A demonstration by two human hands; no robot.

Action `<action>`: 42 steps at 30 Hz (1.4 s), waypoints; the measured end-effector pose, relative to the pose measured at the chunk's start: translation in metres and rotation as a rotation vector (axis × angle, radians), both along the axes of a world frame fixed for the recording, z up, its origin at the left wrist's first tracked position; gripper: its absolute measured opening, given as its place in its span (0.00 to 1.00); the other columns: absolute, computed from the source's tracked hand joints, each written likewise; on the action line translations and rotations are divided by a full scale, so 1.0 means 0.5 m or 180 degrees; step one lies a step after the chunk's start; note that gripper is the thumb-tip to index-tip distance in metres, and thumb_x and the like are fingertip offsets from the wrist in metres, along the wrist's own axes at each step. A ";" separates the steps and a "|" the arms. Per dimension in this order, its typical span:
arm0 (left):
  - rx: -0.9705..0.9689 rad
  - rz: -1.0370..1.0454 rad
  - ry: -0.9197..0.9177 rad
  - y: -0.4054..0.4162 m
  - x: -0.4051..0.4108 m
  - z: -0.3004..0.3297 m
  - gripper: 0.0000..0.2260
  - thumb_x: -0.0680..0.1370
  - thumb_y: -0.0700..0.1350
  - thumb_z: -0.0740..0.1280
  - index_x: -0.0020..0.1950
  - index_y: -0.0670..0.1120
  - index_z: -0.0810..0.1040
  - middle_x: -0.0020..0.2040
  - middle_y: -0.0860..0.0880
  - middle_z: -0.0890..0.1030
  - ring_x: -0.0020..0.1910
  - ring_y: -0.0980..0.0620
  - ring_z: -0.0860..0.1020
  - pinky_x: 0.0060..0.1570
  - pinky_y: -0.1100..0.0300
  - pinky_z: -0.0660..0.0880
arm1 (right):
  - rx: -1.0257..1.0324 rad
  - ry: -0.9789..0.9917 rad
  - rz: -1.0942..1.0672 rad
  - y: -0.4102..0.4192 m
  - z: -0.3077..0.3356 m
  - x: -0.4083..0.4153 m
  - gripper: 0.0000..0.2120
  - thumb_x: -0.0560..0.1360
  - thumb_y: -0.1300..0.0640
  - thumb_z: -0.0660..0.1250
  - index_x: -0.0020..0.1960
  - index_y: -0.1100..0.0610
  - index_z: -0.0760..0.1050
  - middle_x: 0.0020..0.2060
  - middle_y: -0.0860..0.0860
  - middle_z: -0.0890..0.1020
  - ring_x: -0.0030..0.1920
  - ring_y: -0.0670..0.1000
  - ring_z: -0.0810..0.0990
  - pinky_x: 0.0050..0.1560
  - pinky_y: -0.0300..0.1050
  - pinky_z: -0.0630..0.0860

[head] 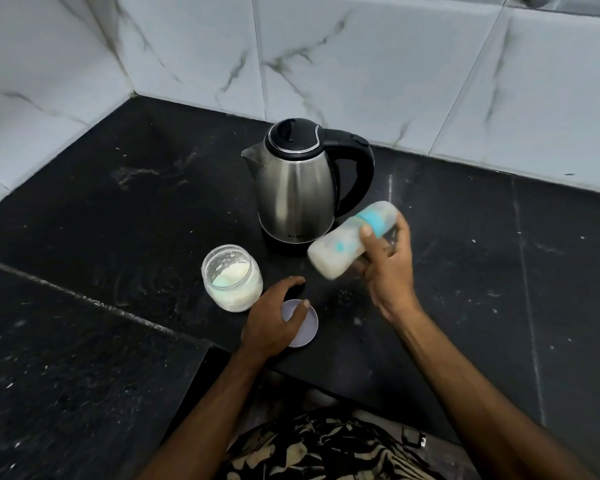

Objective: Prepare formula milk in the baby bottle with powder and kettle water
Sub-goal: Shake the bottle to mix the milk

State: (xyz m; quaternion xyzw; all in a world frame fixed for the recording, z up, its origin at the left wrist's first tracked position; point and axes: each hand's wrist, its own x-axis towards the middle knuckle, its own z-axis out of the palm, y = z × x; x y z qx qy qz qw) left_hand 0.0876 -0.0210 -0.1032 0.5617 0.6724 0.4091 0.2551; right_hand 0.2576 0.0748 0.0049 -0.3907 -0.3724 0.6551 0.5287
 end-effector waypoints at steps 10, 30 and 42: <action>-0.0010 -0.0009 -0.0029 -0.002 0.002 0.005 0.21 0.75 0.56 0.66 0.65 0.49 0.77 0.61 0.56 0.80 0.60 0.56 0.78 0.60 0.59 0.73 | -0.0008 -0.0053 0.0258 -0.014 0.000 -0.009 0.30 0.74 0.60 0.72 0.71 0.49 0.64 0.50 0.51 0.85 0.51 0.54 0.84 0.45 0.52 0.84; -0.0040 -0.0042 -0.0136 -0.002 0.003 0.011 0.16 0.72 0.60 0.68 0.59 0.64 0.74 0.54 0.65 0.80 0.54 0.67 0.78 0.54 0.69 0.72 | 0.0366 -0.0531 0.1161 -0.048 -0.020 -0.002 0.36 0.69 0.61 0.77 0.70 0.44 0.64 0.58 0.55 0.81 0.56 0.55 0.83 0.50 0.52 0.82; -0.0100 -0.0037 0.0058 -0.001 -0.001 0.001 0.20 0.77 0.53 0.67 0.68 0.49 0.76 0.64 0.56 0.80 0.62 0.62 0.76 0.62 0.74 0.67 | 0.0585 -0.0410 0.0781 0.014 0.022 0.036 0.38 0.70 0.64 0.71 0.73 0.45 0.59 0.58 0.56 0.80 0.56 0.57 0.83 0.50 0.55 0.82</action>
